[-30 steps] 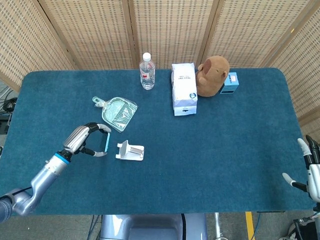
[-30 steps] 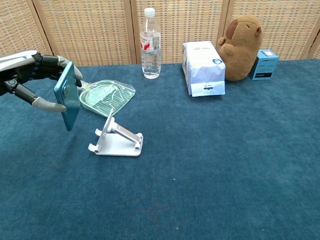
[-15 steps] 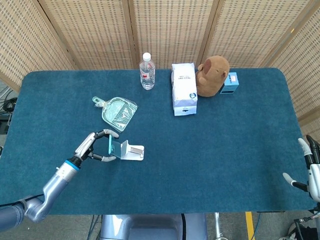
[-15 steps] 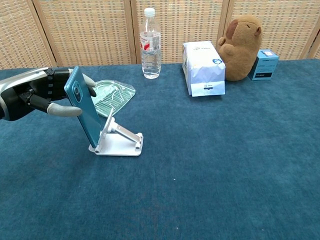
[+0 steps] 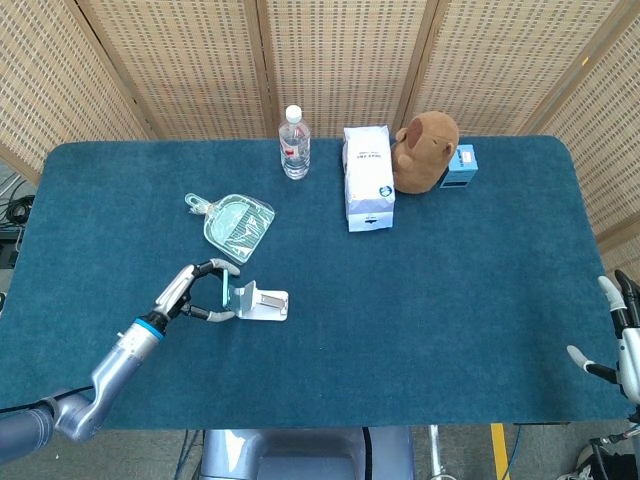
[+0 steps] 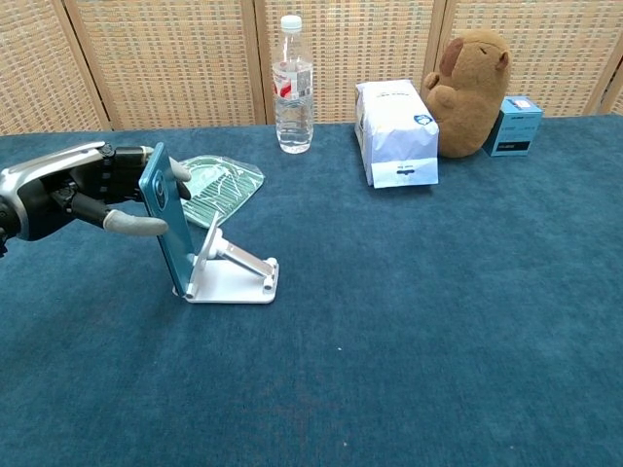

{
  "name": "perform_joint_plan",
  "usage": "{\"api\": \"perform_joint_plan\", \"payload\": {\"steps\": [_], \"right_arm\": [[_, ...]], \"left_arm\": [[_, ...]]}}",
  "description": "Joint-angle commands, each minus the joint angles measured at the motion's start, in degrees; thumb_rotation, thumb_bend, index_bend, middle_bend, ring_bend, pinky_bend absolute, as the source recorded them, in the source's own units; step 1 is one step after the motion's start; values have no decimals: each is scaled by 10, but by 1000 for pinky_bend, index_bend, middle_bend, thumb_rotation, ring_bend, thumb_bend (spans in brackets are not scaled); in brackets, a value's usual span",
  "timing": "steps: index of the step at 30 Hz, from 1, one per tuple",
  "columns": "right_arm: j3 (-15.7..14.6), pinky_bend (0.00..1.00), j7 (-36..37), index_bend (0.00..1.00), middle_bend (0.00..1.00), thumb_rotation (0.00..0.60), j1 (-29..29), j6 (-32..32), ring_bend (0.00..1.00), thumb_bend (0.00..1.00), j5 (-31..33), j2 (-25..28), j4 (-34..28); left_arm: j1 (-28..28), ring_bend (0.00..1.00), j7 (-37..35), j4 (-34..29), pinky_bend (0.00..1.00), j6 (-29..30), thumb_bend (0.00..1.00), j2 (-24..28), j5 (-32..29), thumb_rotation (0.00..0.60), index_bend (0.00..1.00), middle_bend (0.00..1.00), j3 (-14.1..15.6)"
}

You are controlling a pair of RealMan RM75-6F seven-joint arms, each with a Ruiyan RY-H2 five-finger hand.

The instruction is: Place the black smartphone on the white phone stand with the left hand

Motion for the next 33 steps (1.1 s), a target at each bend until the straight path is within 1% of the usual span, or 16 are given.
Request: {"api": "perform_joint_plan", "payload": {"steps": [1,2,3,4,5,6,7,9,11,15,19,22,24,27,29,33], "right_arm": [[0,0,1,0,0,600,0,0,0,91,0,0,0],[0,0,1,0,0,600,0,0,0,91,0,0,0],[0,0,1,0,0,600,0,0,0,91,0,1,0],[0,0,2,0,0,600,0,0,0,91,0,1,0],[0,0,2,0,0,600,-1,0,0,91,0,1,0],[0,0,2,0,0,600,-1,1,0,91,0,1,0],[0,0,2,0,0,600,-1,1,0,91,1,1,0],[0,0,3,0,0,600,-1,0,0,91,1,1,0],[0,0,4,0,0,600,-1,0,0,92,1,1,0],[0,0,3,0,0,600,0,0,0,90,0,1,0],[0,0,5,0,0,600,-1,1,0,91,1,2,-1],[0,0,6,0,0,600,-1,2,0,91,0,2,-1],[0,0,6,0,0,600,-2,2,0,91,-1,2,-1],[0,0,6,0,0,600,-2,4,0,91,-3,3,-1],[-1,0,7,0,0,600,-3,6,0,91,-4,3,-3],[-1,0,8,0,0,600,-4,10,0,92,-6,4,-4]], "left_arm": [[0,320,3,3,216,-4,0,-2,-1,600,323,311,0],[0,273,4,3,216,-6,0,-2,0,600,292,241,0],[0,185,4,4,209,-8,0,-2,1,600,230,132,1],[-1,111,3,4,193,-9,0,-2,3,600,172,62,2],[-1,48,1,4,164,-10,0,-1,5,600,104,13,3],[-2,23,-3,4,144,-10,0,-1,7,600,67,1,4],[-1,3,-7,5,117,-7,0,-1,10,600,26,0,3],[5,0,-13,13,87,6,0,-2,15,600,1,0,5],[8,0,-20,19,60,19,0,-5,25,600,0,0,5],[11,0,-31,24,56,34,0,-3,36,600,0,0,7],[15,0,-34,12,55,55,0,11,46,600,0,0,5],[21,0,-19,-1,42,78,0,31,53,600,0,0,2],[27,0,6,-9,24,94,0,50,57,600,0,0,-1],[39,0,75,-26,0,116,0,85,59,600,0,0,-2],[53,0,147,-41,0,132,0,114,52,600,0,0,-4],[79,0,242,-73,0,147,0,163,31,600,0,0,-3]]}}
